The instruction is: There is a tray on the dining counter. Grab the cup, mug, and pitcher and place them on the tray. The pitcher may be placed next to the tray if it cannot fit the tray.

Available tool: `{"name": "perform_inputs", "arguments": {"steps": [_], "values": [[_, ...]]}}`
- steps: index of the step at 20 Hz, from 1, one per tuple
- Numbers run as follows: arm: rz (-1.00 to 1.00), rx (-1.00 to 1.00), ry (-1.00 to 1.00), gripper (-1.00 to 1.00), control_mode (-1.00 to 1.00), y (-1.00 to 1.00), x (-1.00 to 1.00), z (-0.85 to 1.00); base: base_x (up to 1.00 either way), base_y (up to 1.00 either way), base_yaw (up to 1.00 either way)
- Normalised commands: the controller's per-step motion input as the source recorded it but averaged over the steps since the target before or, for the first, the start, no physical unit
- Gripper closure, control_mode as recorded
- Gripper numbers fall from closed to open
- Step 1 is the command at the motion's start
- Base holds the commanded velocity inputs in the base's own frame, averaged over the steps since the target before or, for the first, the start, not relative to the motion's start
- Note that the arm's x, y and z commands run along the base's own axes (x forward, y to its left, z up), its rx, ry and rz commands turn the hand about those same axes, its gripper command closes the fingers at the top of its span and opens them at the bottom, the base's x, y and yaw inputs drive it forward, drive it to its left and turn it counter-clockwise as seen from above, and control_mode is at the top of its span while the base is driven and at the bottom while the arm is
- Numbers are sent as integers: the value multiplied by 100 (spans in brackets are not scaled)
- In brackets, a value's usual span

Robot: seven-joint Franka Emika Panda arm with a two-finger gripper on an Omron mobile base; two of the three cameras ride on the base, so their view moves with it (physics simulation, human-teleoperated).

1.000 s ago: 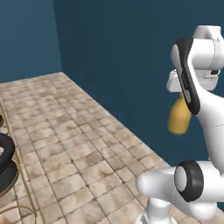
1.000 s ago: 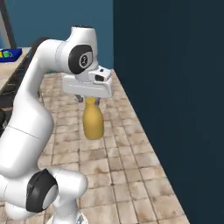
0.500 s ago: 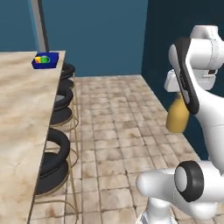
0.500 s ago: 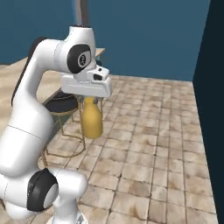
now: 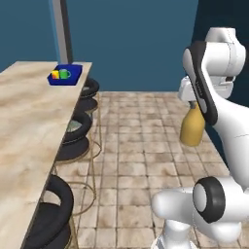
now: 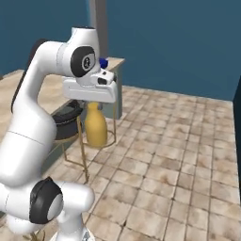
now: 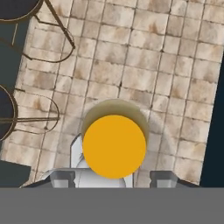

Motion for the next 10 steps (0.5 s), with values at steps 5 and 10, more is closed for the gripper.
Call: {"name": "perform_inputs", "arguments": {"steps": [5, 10], "values": [[0, 0, 0, 100, 100, 0, 0, 0, 100, -68, 22], [0, 0, 0, 100, 100, 0, 0, 0, 100, -69, 21]]}}
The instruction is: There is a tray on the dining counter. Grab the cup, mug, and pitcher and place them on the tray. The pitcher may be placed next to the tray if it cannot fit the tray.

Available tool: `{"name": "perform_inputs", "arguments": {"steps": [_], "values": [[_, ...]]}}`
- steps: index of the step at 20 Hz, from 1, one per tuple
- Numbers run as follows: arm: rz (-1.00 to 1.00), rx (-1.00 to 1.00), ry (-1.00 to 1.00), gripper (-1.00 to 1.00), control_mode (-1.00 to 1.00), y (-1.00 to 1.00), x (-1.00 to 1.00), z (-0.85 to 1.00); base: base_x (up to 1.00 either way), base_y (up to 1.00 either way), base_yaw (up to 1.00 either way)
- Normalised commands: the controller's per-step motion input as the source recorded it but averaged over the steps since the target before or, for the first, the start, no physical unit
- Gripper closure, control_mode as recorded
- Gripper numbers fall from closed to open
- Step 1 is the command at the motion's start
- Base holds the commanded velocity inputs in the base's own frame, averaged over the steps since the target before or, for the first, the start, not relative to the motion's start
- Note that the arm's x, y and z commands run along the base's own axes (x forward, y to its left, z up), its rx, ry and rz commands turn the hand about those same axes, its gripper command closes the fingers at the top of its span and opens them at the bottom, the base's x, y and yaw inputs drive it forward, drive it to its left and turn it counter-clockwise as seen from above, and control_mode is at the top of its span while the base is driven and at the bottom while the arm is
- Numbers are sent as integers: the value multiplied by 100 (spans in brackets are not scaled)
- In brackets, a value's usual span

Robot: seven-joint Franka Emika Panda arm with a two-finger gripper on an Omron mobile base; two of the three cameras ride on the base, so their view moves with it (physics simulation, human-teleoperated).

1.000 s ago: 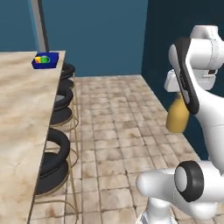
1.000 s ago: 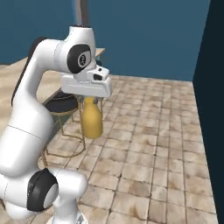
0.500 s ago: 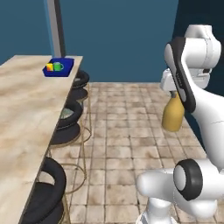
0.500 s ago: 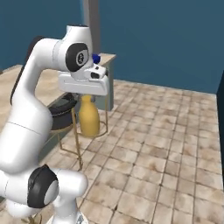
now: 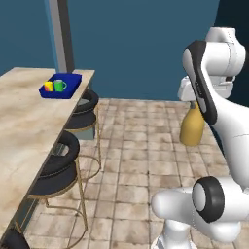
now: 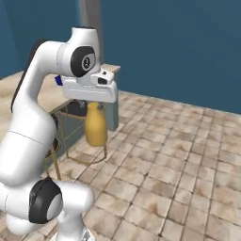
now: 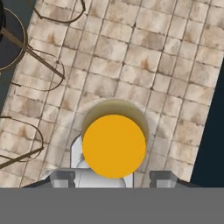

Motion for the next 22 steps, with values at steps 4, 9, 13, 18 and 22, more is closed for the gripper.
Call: {"name": "perform_inputs", "arguments": {"steps": [4, 9, 13, 18, 22], "values": [[0, 0, 0, 100, 100, 0, 0, 0, 100, -62, 20], [0, 0, 0, 100, 100, 0, 0, 0, 100, -59, 20], [0, 0, 0, 100, 100, 0, 0, 0, 100, -54, 21], [0, 0, 0, 100, 100, 0, 0, 0, 100, -57, 23], [0, 0, 0, 100, 100, 0, 0, 0, 100, -63, 28]]}}
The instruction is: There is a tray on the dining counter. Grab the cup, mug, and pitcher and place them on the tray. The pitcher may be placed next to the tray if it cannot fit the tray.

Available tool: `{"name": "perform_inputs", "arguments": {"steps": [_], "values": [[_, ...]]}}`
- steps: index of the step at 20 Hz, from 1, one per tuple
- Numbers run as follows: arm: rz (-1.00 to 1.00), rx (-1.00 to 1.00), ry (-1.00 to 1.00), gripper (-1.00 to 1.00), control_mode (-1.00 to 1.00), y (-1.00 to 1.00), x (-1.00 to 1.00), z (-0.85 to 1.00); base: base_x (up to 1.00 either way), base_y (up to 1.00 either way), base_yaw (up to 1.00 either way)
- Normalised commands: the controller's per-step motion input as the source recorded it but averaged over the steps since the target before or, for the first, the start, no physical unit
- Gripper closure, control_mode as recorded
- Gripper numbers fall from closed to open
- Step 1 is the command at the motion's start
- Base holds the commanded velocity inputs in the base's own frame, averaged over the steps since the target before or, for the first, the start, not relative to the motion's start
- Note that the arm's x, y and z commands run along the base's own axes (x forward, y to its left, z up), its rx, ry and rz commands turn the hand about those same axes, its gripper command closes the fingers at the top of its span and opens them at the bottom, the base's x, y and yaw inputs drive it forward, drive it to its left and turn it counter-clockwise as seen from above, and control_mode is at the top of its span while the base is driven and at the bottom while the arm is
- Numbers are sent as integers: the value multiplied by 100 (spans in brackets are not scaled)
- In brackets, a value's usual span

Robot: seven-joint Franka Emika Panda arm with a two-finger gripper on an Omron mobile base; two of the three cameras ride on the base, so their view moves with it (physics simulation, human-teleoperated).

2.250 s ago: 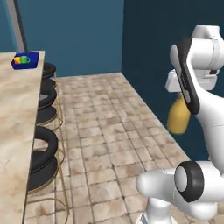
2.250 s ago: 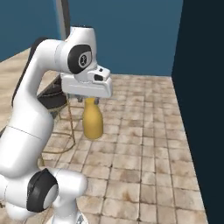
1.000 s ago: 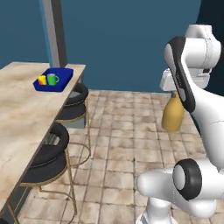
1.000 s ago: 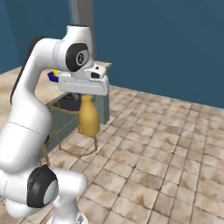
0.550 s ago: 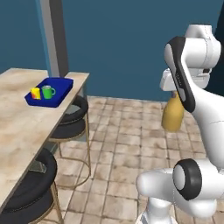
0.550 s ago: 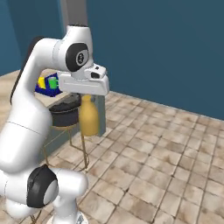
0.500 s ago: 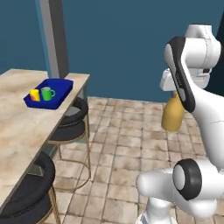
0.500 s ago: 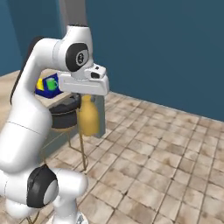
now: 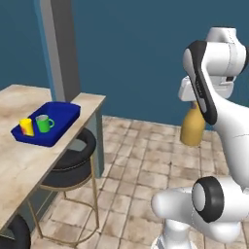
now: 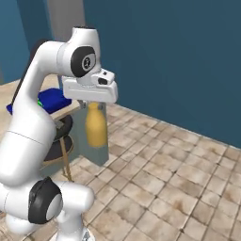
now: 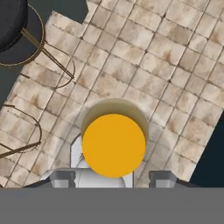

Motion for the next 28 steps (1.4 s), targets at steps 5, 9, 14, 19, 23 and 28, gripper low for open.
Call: {"name": "perform_inputs", "arguments": {"steps": [5, 9, 14, 19, 23, 28], "values": [[0, 0, 0, 100, 100, 0, 0, 0, 100, -58, 39], [0, 0, 0, 100, 100, 0, 0, 0, 100, -24, 61], [0, 0, 0, 100, 100, 0, 0, 0, 100, -30, 67], [0, 0, 0, 100, 100, 0, 0, 0, 100, -24, 76], [0, 0, 0, 100, 100, 0, 0, 0, 90, -16, 76], [0, 0, 0, 100, 100, 0, 0, 0, 58, -6, 70]]}}
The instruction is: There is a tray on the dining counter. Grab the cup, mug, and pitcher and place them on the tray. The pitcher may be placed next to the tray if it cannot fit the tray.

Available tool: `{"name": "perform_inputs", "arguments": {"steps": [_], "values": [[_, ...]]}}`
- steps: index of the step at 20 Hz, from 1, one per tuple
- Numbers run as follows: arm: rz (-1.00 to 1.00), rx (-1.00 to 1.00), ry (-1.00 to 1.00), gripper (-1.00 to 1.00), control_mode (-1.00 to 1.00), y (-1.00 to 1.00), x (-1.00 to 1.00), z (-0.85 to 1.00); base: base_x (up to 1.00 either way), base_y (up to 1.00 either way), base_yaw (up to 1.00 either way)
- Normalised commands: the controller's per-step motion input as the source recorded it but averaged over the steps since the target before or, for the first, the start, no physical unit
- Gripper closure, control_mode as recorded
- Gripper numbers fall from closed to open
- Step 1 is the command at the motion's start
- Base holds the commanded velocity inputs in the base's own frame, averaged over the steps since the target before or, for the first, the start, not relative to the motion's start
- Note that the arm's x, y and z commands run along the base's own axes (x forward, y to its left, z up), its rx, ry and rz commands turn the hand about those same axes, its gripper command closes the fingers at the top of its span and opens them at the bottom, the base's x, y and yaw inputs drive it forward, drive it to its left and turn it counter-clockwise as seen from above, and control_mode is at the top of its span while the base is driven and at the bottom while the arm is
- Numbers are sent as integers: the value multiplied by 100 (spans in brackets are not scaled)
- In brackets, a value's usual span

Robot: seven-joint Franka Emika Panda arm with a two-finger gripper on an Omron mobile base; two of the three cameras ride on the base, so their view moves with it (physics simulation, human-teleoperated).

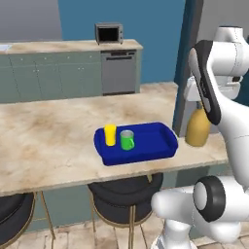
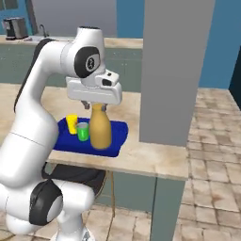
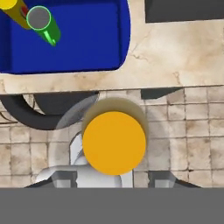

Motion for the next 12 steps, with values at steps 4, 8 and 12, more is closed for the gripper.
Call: {"name": "perform_inputs", "arguments": {"steps": [4, 8, 12], "values": [[0, 0, 0, 100, 100, 0, 0, 0, 37, -1, 65], [0, 0, 0, 100, 100, 0, 0, 0, 8, 0, 30], [0, 0, 0, 100, 100, 0, 0, 0, 42, -20, 6]]}}
